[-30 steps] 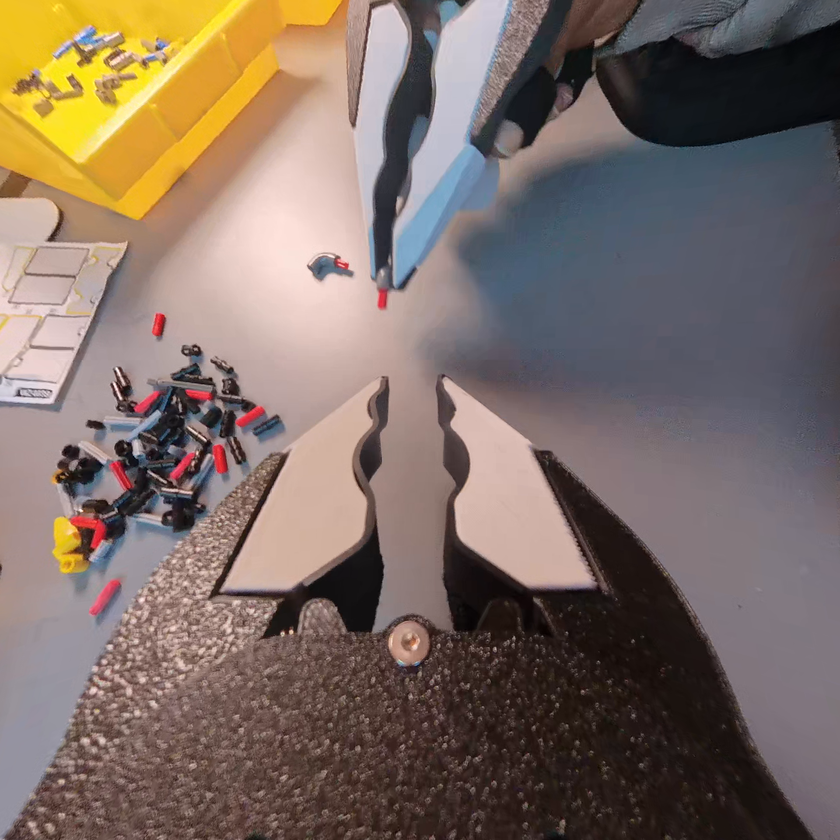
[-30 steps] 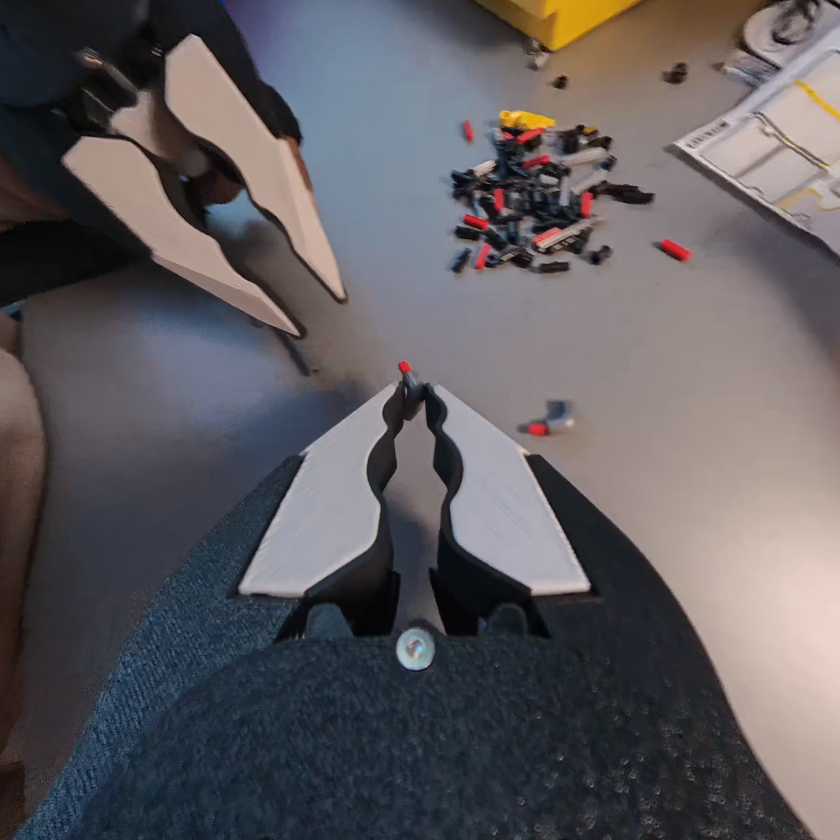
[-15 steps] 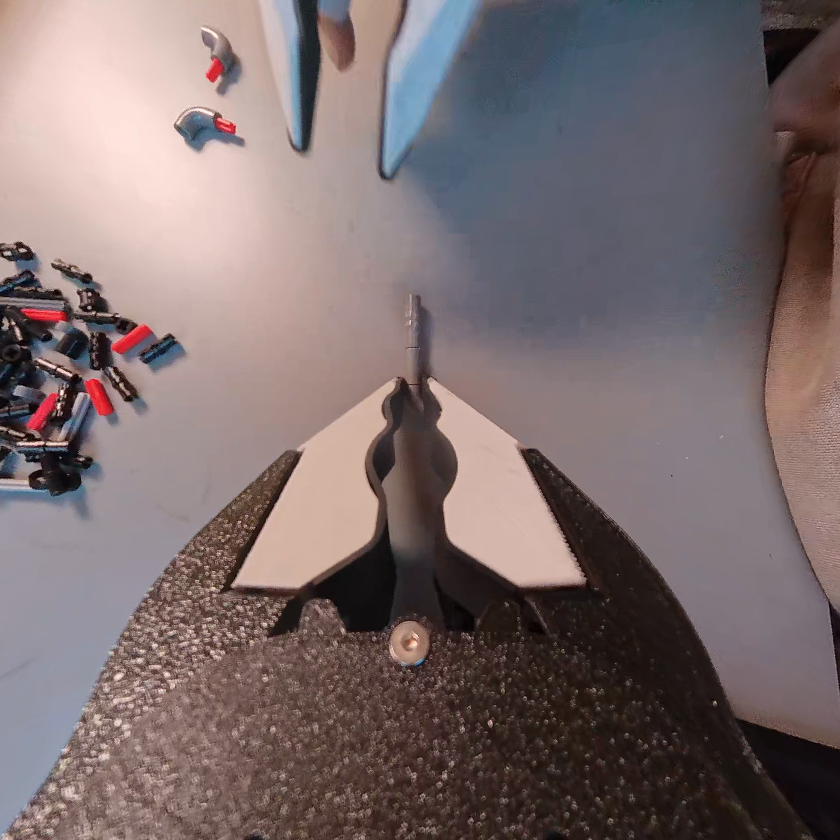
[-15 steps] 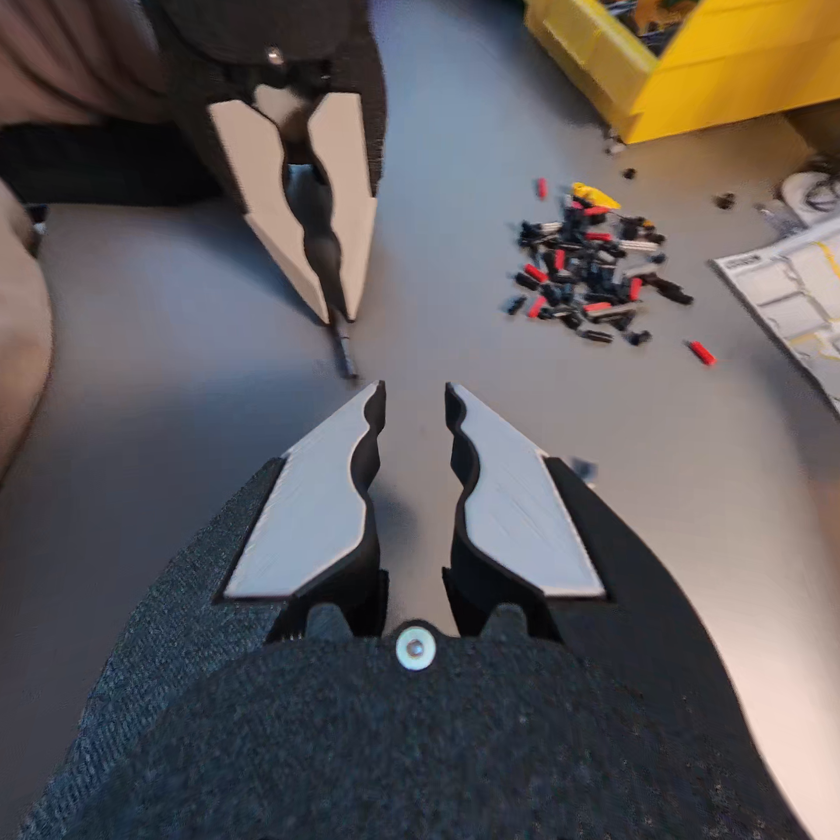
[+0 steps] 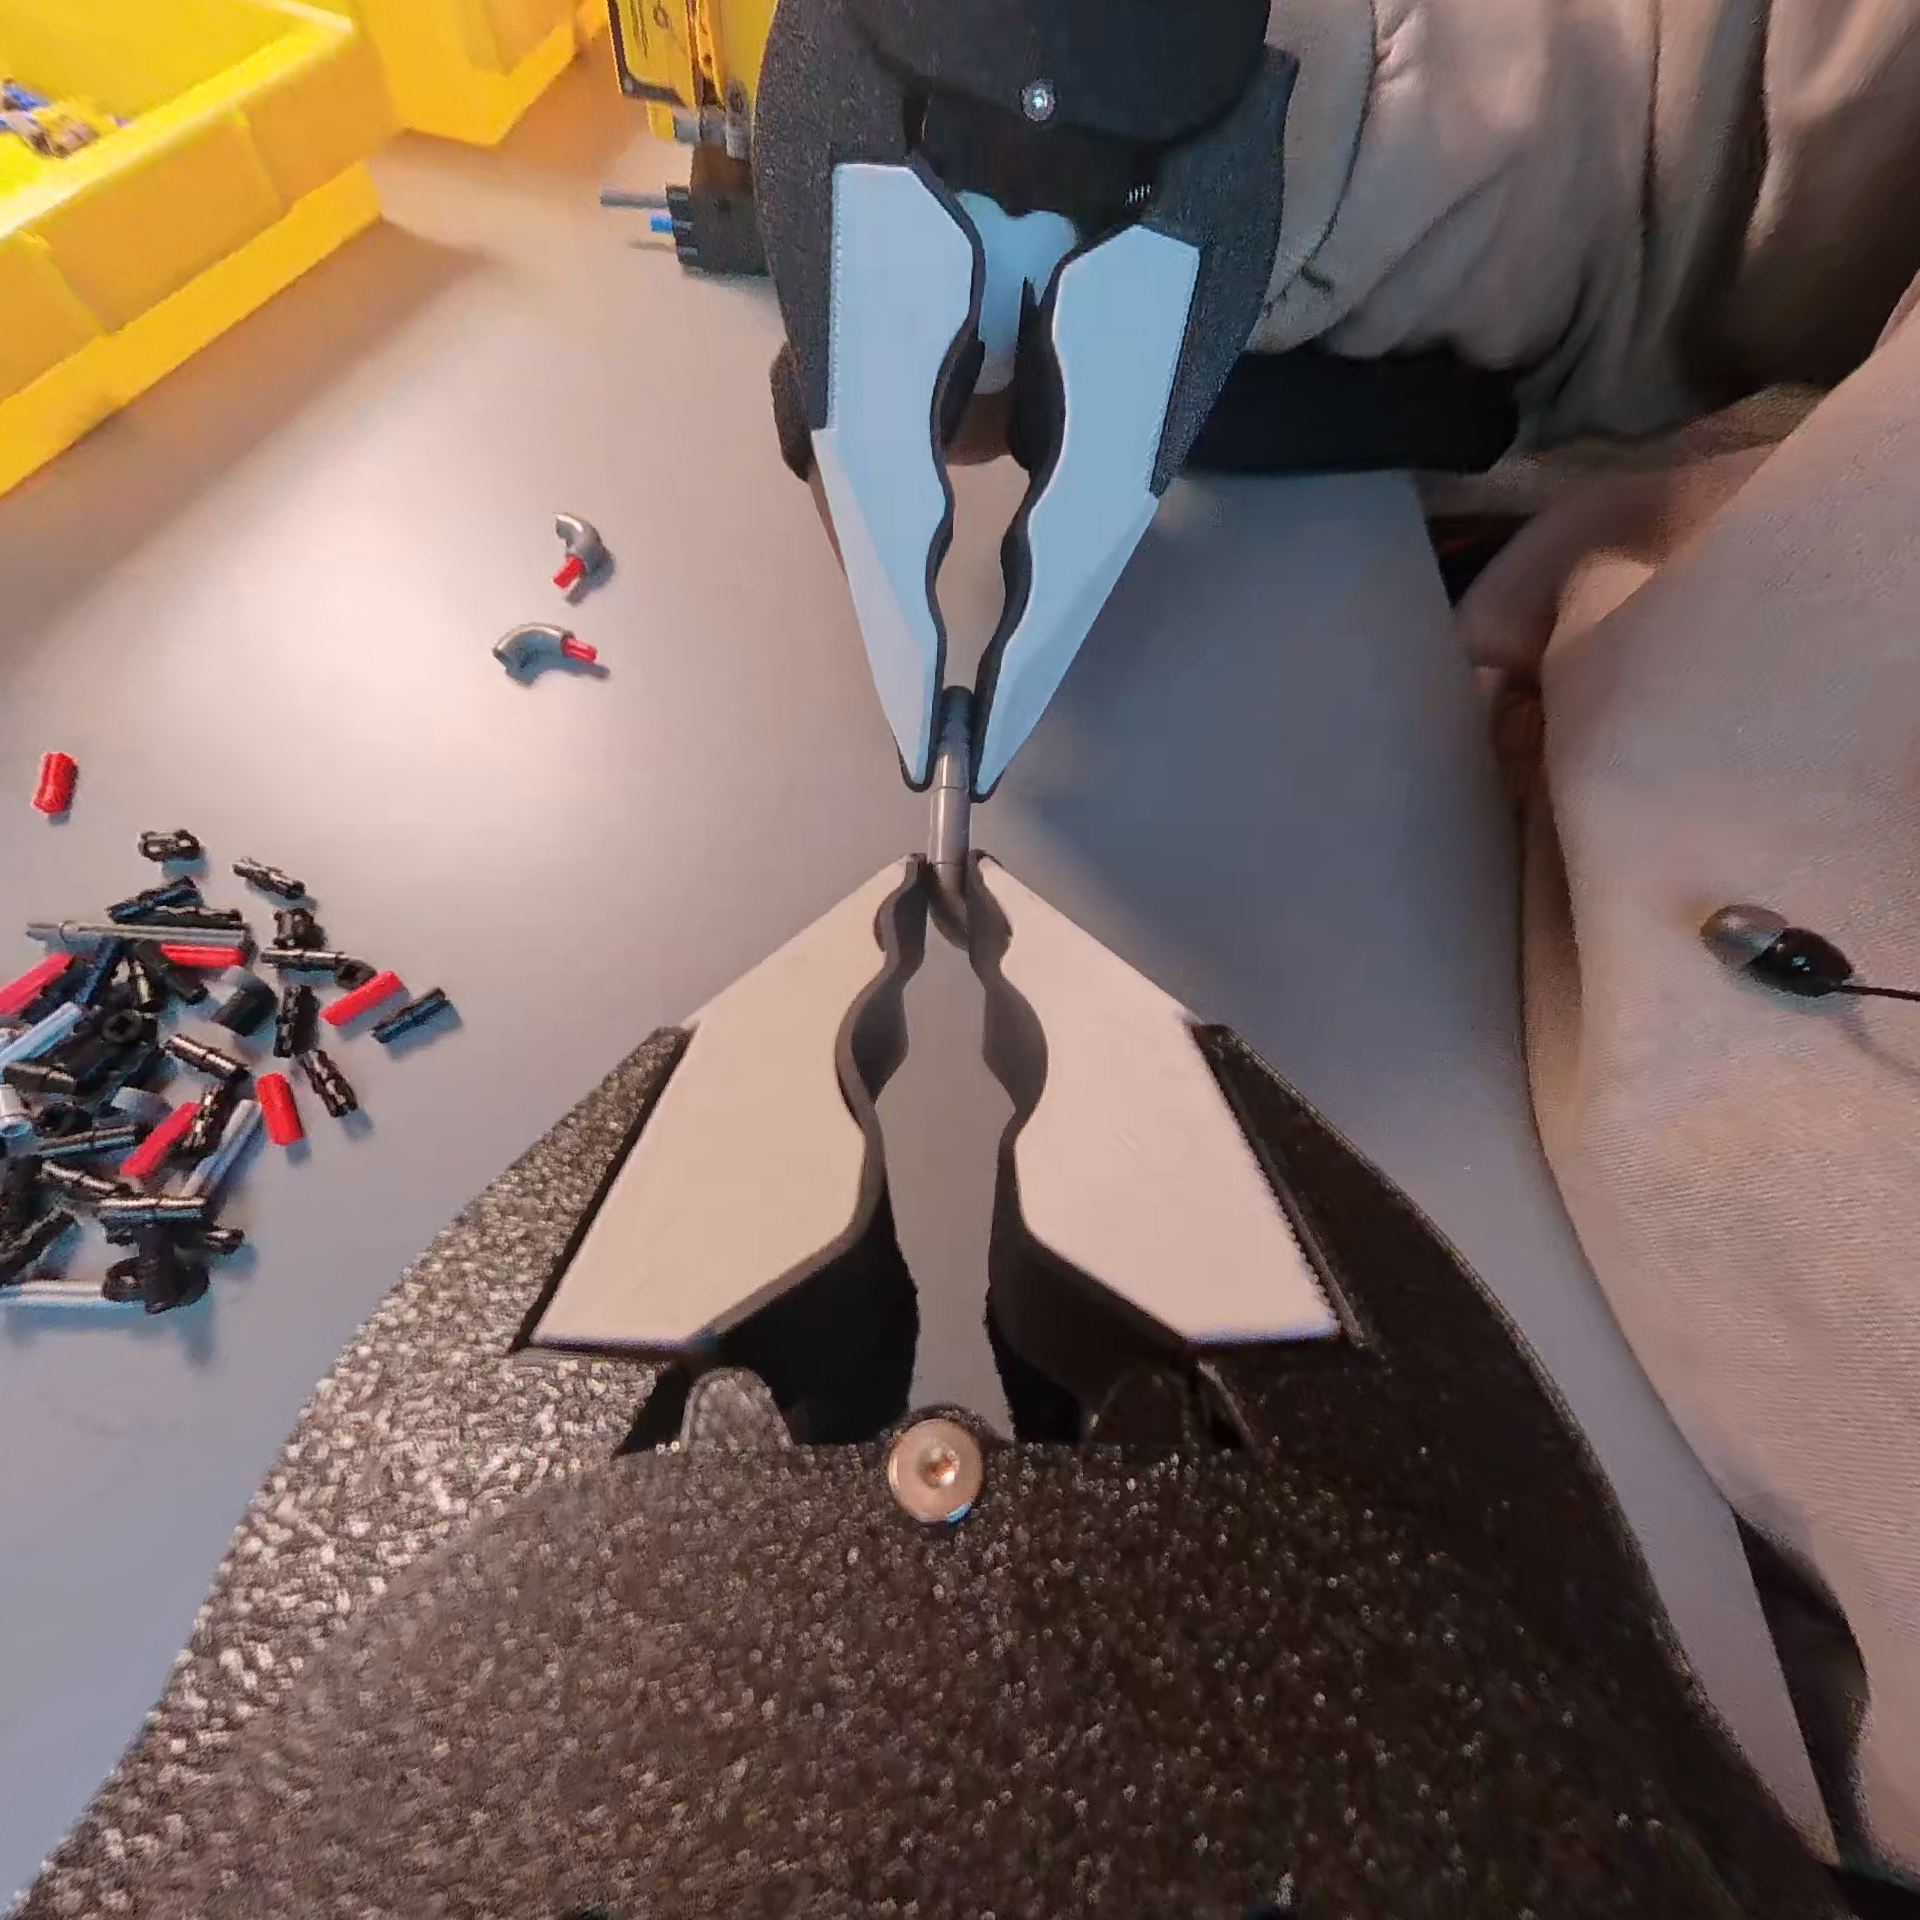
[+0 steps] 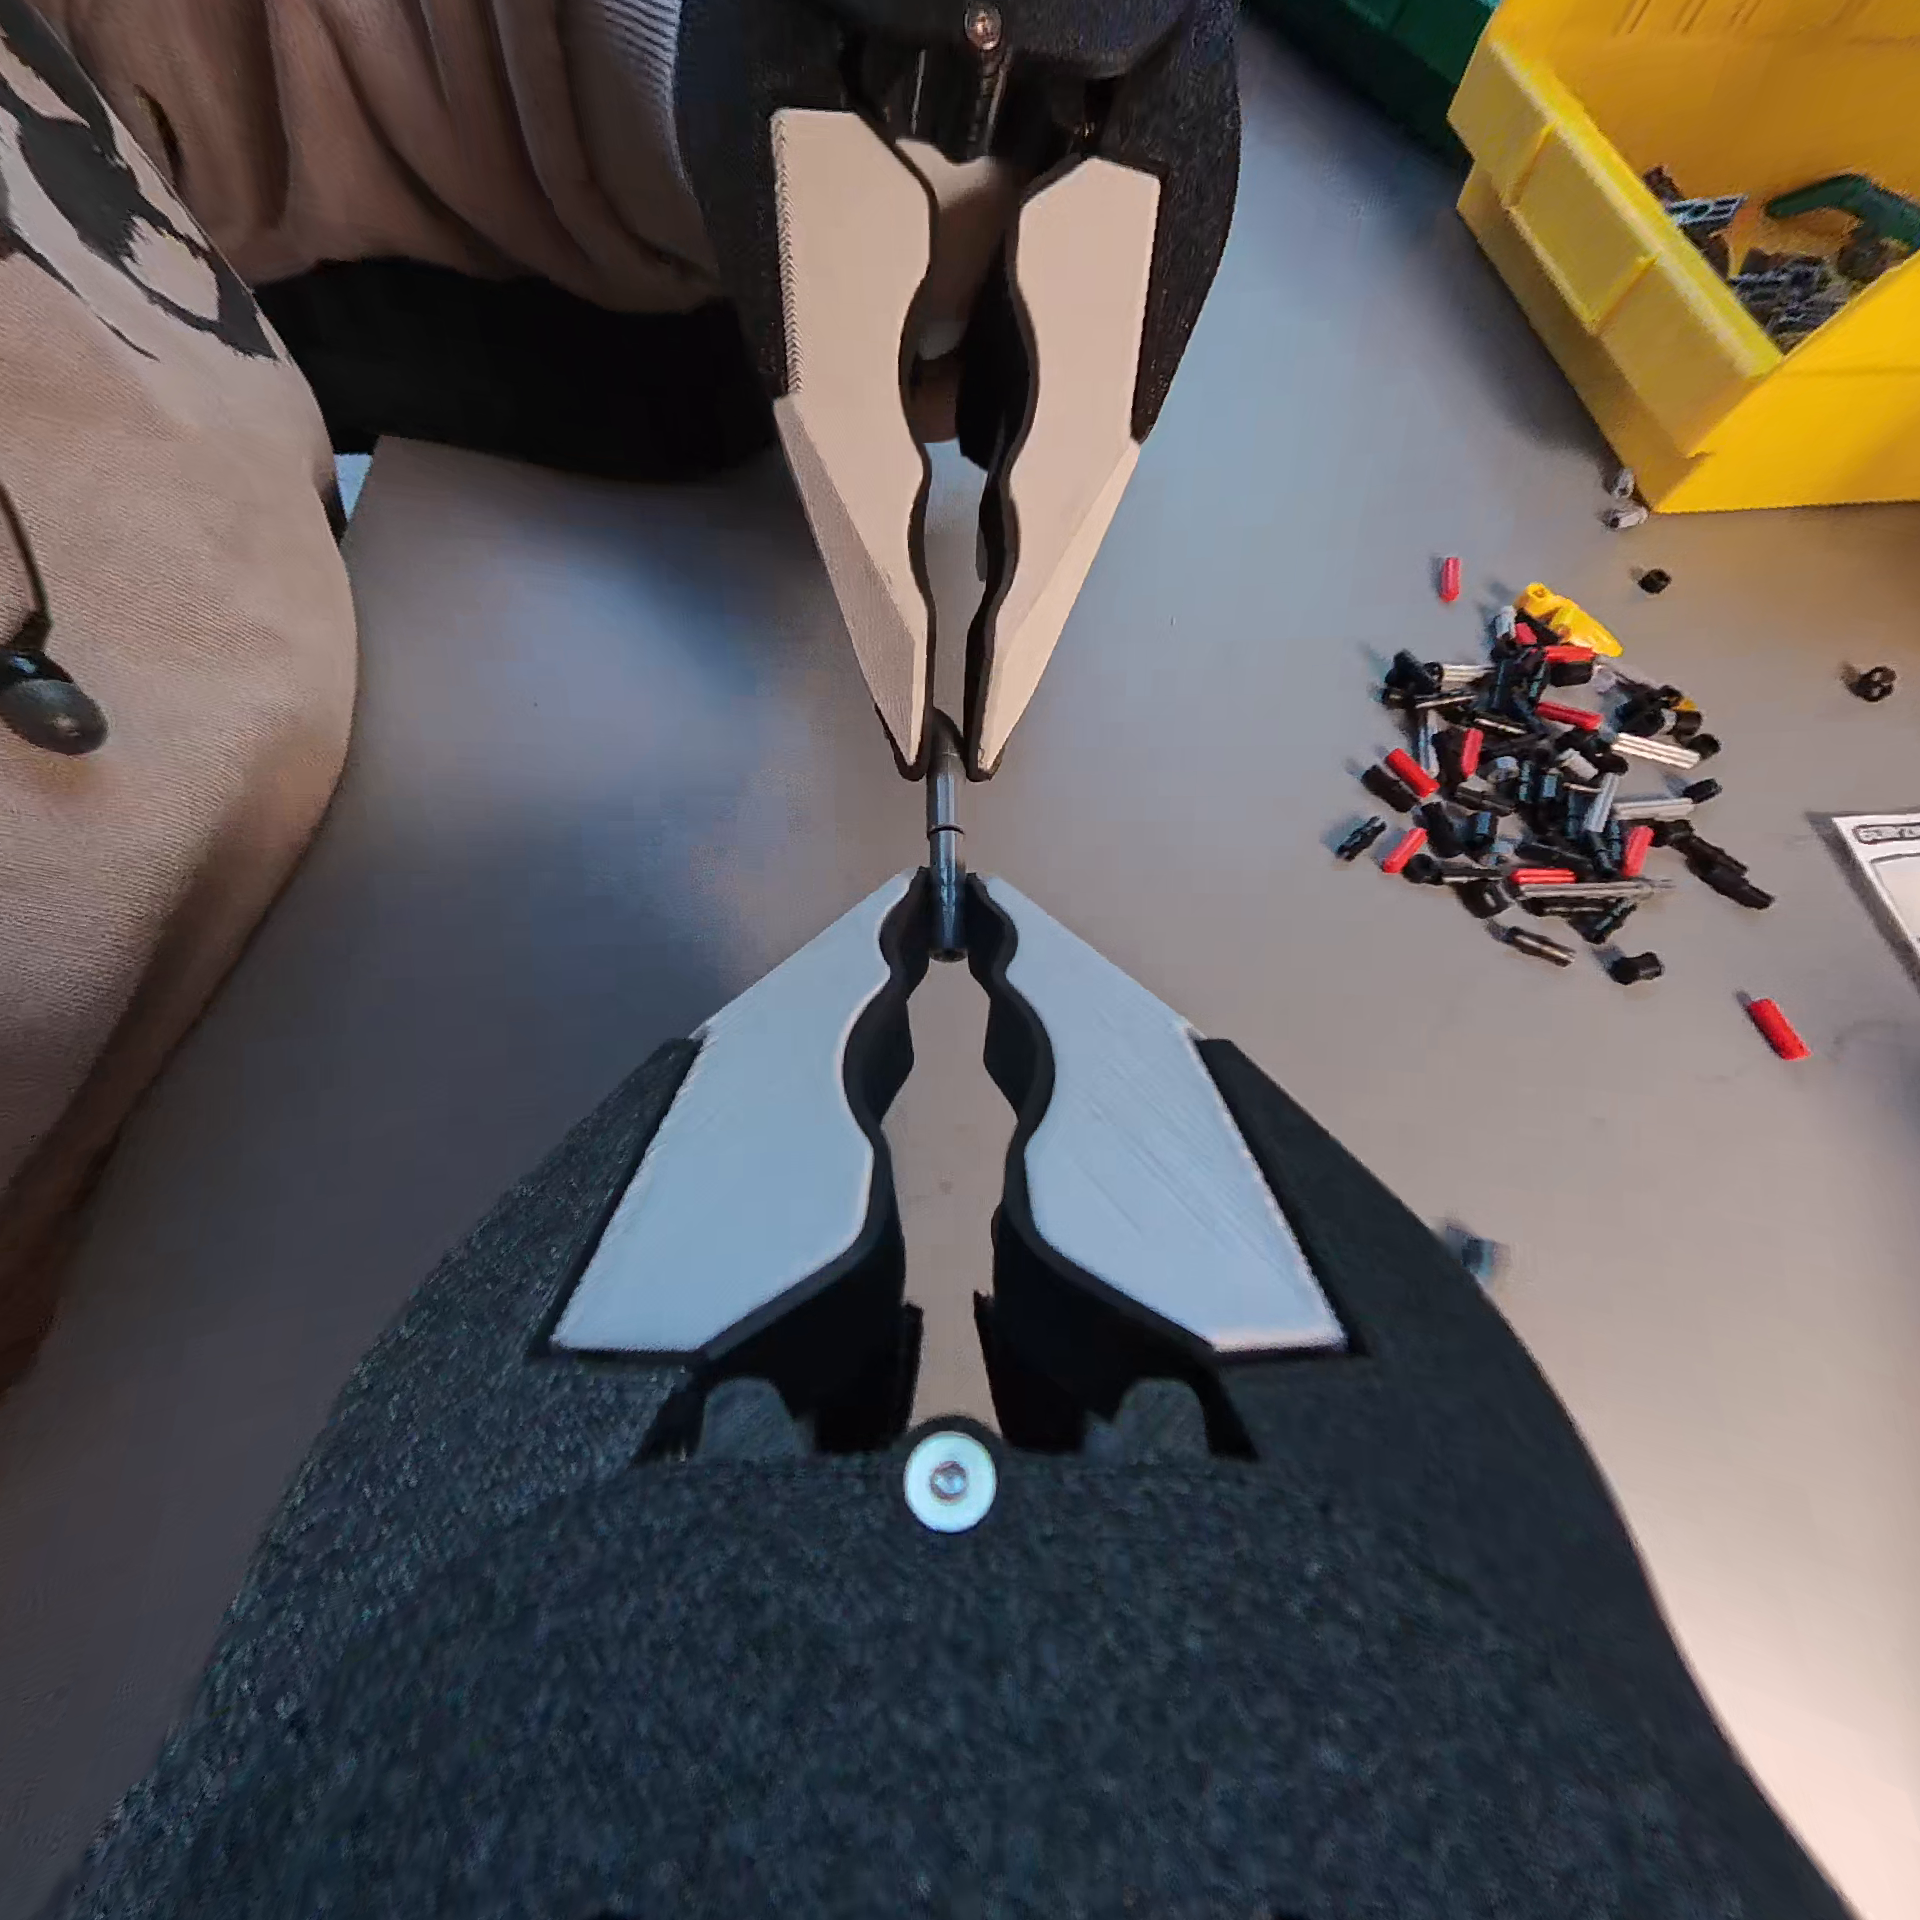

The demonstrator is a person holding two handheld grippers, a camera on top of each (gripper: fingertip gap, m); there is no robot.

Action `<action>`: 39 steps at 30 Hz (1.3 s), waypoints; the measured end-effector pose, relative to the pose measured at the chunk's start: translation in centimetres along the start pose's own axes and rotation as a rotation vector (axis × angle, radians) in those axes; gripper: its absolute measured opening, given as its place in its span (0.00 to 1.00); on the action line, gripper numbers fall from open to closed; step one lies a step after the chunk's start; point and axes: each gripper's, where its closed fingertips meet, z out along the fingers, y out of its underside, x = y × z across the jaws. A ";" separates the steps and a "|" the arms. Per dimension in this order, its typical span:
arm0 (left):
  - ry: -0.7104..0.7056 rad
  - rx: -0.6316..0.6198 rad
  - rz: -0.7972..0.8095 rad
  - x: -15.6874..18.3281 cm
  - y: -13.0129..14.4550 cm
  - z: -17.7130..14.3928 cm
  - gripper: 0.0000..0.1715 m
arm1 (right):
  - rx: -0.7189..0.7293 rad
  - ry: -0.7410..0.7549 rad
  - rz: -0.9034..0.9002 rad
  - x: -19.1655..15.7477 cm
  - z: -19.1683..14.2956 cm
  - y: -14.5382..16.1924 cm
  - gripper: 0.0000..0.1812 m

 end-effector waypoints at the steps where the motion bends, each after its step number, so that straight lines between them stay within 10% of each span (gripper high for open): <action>1: 0.000 0.014 -0.001 0.0 -0.4 -0.1 0.04 | 0.002 0.006 -0.011 0.1 -0.4 -0.2 0.02; 8: -0.151 0.049 -0.068 -3.7 0.5 -4.1 0.04 | -0.019 0.335 0.044 6.8 -9.4 1.3 0.02; 14: -0.177 0.073 -0.016 -3.3 -0.9 -2.7 0.04 | -0.261 0.856 0.059 20.1 -17.5 2.3 0.02; 22: -0.231 0.122 0.055 -2.9 -1.7 -2.5 0.04 | -0.434 1.132 0.146 32.7 -21.5 5.2 0.16; 26: -0.263 0.129 0.114 -2.7 -2.0 -2.8 0.04 | -0.212 0.953 0.124 29.6 -17.1 1.1 0.18; 32: -0.366 0.136 0.253 -2.6 -3.1 -3.1 0.04 | 0.090 0.068 0.359 11.0 -4.8 -5.2 0.21; 39: -0.508 0.080 0.398 -2.8 -3.6 -3.1 0.04 | 0.160 -0.231 0.526 2.7 -0.1 -5.9 0.08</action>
